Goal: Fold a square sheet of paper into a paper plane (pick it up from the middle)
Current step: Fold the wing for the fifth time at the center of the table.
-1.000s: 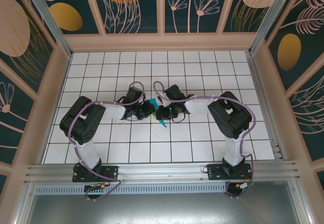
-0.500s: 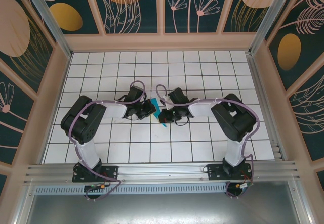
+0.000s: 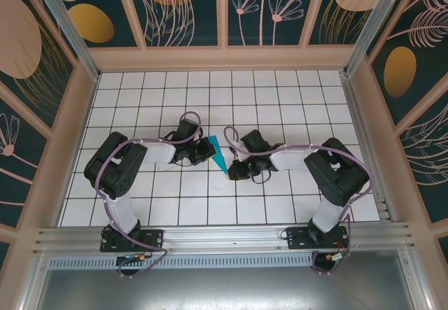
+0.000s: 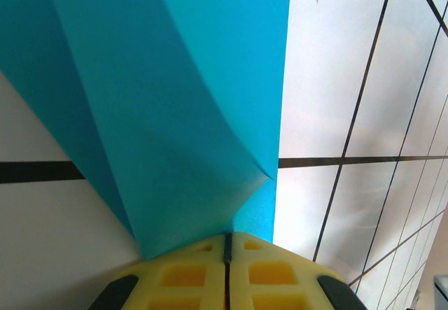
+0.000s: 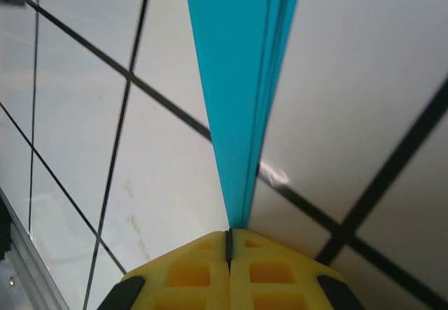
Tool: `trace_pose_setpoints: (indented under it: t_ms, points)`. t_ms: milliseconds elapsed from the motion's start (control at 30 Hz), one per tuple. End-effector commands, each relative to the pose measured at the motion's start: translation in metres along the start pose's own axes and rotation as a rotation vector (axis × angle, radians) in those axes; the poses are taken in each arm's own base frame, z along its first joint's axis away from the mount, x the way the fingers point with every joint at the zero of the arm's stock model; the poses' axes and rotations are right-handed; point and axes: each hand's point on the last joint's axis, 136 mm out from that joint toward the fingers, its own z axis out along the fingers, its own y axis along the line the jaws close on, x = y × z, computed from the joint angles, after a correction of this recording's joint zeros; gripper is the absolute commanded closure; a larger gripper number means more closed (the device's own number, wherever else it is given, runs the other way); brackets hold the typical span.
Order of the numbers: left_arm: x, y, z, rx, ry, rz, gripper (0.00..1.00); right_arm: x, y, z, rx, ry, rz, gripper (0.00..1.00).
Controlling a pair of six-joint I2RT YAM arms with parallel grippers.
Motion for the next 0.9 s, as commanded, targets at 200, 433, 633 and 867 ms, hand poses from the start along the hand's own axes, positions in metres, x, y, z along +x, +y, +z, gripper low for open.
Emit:
trace_pose_setpoints:
  t_ms: [200, 433, 633, 867]
  points:
    - [-0.002, 0.061, 0.006, -0.216, -0.051, -0.013, 0.89, -0.027, 0.026, -0.036, -0.022, -0.087, -0.007, 1.0]
    - [-0.007, 0.04, 0.003, -0.163, -0.051, 0.01, 0.89, -0.069, 0.031, -0.021, -0.04, -0.152, 0.002, 1.0]
    - [-0.01, 0.023, 0.001, -0.102, -0.047, 0.021, 0.88, -0.07, 0.015, 0.003, -0.021, -0.109, 0.025, 1.0]
    - [-0.026, -0.031, -0.019, 0.045, -0.1, 0.161, 0.77, -0.051, -0.015, 0.019, 0.054, -0.052, 0.056, 1.0]
